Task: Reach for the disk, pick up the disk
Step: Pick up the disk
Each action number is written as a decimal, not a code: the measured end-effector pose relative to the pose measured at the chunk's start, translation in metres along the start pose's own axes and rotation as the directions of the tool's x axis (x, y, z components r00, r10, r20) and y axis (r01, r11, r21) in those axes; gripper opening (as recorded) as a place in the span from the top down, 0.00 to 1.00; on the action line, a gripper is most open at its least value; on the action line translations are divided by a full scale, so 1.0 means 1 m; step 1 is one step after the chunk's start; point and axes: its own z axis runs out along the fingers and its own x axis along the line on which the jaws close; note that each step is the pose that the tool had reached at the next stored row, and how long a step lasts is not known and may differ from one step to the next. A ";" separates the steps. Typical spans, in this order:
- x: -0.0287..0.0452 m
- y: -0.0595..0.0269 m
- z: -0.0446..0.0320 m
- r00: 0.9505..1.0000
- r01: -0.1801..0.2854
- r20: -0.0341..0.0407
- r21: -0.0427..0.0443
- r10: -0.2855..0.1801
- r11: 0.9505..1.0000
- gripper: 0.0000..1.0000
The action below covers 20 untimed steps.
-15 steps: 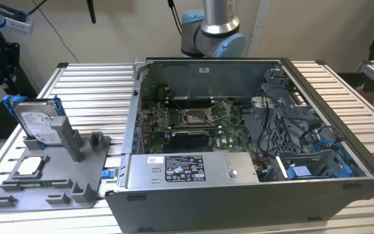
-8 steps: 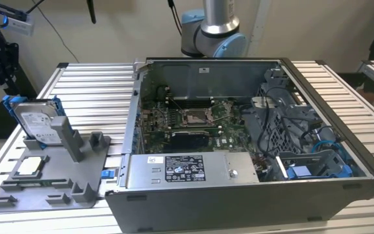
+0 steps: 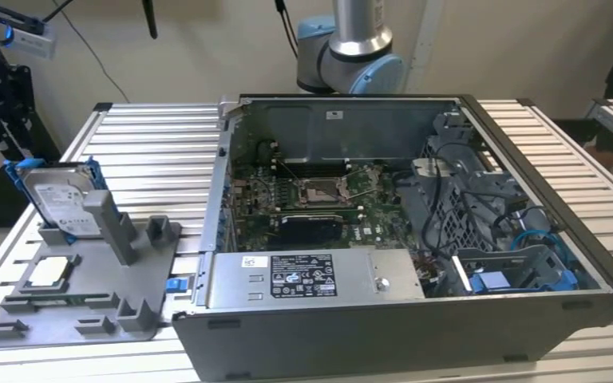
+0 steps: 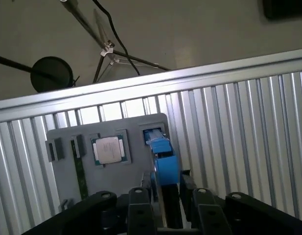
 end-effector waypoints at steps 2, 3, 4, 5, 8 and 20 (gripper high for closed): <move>0.0000 0.0000 0.0000 1.000 0.000 0.000 0.000 0.000 1.000 0.00; 0.0000 0.0000 0.0000 1.000 0.000 0.000 0.000 0.000 1.000 0.00; 0.0000 0.0000 0.0000 1.000 0.000 0.000 0.000 0.000 1.000 0.00; 0.0000 0.0000 0.0000 1.000 0.000 0.000 0.000 0.000 1.000 0.00; 0.0000 0.0000 0.0000 1.000 0.001 0.000 0.000 -0.001 1.000 0.00; 0.0000 0.0000 0.0000 1.000 0.001 0.000 0.000 -0.001 1.000 0.00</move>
